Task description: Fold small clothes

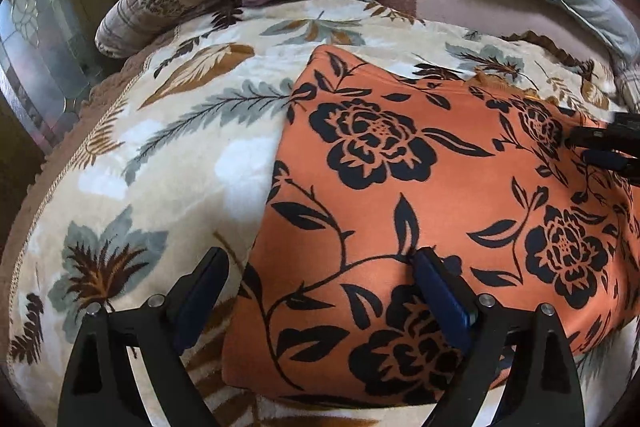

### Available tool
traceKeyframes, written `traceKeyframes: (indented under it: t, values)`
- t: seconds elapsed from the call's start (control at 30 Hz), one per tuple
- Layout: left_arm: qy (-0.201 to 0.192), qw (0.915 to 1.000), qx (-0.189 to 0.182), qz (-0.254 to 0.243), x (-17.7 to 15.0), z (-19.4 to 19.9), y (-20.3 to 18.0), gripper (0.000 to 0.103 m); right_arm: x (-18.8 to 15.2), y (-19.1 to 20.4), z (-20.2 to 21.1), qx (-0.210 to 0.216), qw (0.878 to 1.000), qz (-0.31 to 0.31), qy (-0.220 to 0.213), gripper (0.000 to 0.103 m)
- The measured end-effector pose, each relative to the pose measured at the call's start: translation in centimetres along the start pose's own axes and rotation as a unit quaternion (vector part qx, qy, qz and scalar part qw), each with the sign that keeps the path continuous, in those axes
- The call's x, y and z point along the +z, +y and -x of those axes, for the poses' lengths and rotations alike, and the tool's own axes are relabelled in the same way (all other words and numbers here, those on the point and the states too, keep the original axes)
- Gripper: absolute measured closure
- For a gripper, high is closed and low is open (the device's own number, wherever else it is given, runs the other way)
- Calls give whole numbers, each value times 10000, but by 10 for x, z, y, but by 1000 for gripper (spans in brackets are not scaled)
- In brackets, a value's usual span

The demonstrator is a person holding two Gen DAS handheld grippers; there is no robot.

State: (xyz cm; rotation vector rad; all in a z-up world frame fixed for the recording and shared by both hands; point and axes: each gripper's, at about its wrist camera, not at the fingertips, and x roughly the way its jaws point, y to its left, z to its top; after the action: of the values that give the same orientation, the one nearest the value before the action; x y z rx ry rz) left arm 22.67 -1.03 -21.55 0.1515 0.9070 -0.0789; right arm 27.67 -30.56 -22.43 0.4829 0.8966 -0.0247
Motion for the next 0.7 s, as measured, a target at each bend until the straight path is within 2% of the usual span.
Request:
traceKeyframes:
  t: [0.13,0.27,0.37,0.47,0.5,0.57,0.67,0.7]
  values:
    - [-134,9998,-170,-55,-4,14,-7,9,-32,-20,50,73,9997,9,-216,50]
    - [-169,9990,-339,-251,-10,23,-24,9,-71,-42,82,18,9997,-29,-234,49]
    - [210,9985,-194,-460,-17,7,-37,9,-93,-67,70,-285,9989,-270,263,46]
    - [115,9984,8,-560,-21,7,-42,8,-100,-79,81,-33,9989,-442,134,46]
    - [198,9985,-5,-512,-21,10,-42,8,-100,-81,87,50,9982,-576,160,46]
    - [188,9990,-143,-379,-23,20,-36,8,-107,-89,105,394,9961,-786,-77,46]
    - [93,9995,-141,-271,-33,37,-25,8,-121,-104,121,491,9936,-995,-197,46]
    - [89,9995,-160,-239,-36,40,-22,8,-129,-113,127,650,9902,-1218,-195,46]
